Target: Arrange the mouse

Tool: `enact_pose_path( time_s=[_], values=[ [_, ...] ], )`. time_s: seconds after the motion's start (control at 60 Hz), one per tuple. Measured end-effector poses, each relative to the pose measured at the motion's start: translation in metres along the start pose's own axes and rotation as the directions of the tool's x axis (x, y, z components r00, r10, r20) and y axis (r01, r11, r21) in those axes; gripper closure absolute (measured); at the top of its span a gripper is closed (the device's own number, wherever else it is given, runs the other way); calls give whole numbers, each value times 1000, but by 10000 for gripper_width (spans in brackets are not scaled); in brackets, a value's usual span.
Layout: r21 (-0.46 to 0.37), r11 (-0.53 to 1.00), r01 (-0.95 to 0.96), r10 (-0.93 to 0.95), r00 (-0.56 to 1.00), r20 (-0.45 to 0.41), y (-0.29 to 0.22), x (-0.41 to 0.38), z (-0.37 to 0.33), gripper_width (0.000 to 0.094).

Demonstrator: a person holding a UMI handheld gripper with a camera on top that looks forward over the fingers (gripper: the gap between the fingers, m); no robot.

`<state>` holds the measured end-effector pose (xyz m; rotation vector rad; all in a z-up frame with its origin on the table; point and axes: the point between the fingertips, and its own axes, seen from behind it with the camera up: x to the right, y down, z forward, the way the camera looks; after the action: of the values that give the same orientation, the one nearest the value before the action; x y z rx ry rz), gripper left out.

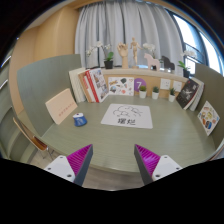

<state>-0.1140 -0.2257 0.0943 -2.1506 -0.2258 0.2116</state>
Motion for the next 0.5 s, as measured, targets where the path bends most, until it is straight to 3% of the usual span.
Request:
enact_pose_path(
  time_s=[0.283,0.5],
  values=[
    [-138,990,-20,21,1000,2,14,-140,125,115],
    [-207,977,-39,27,998,-65,-4,-178,217,121]
  ],
)
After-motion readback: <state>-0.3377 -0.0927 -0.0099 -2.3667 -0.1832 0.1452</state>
